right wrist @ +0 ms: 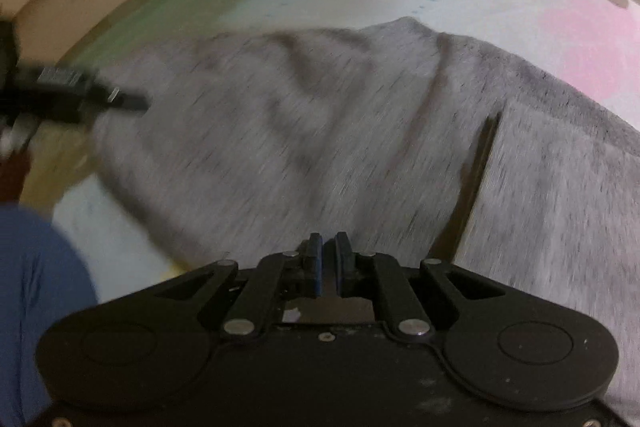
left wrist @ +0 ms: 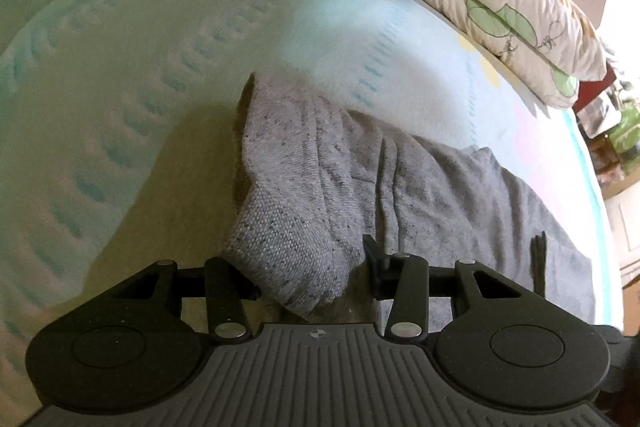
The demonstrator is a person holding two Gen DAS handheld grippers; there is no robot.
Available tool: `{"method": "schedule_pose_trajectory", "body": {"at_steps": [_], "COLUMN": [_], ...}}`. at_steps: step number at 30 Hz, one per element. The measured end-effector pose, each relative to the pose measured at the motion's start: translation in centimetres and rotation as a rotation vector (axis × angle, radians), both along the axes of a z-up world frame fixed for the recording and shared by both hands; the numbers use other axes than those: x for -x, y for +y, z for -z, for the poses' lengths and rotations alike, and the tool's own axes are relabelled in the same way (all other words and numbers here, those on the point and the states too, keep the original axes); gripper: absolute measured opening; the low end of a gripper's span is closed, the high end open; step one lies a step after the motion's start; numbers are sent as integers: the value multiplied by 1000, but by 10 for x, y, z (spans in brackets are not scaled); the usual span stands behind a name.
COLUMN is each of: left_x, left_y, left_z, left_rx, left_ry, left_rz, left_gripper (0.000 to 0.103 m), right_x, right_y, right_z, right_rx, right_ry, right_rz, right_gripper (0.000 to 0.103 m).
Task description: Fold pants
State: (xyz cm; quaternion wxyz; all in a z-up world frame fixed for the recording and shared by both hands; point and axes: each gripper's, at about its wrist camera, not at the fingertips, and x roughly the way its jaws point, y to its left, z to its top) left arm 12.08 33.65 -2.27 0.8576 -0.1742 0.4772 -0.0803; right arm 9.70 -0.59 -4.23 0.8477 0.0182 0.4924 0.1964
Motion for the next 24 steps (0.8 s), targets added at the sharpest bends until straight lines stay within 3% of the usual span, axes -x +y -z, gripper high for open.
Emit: {"method": "schedule_pose_trajectory", "body": {"at_steps": [2,9,19,24], "left_x": [2,11,11,10], "left_y": [-5,-24,-102,-127], "left_z": [-4,-29,-41,-35], "left_rx": [-17,-1,-90,-128], "left_ry": [-17,-127,-246,-254], "left_rz": [6,17,141,182], "left_gripper": [43,42,43,43], "right_x": [-2,-42,-90,-117], "right_y": [4,20,0,8], "right_z": [-10,-51,-74,-83], "right_rx": [-31,-205,-416,-408], "right_ry": [17,-52,-12,49], "right_rz": [-9,41,142,88], "right_gripper": [10,16,60,66]}}
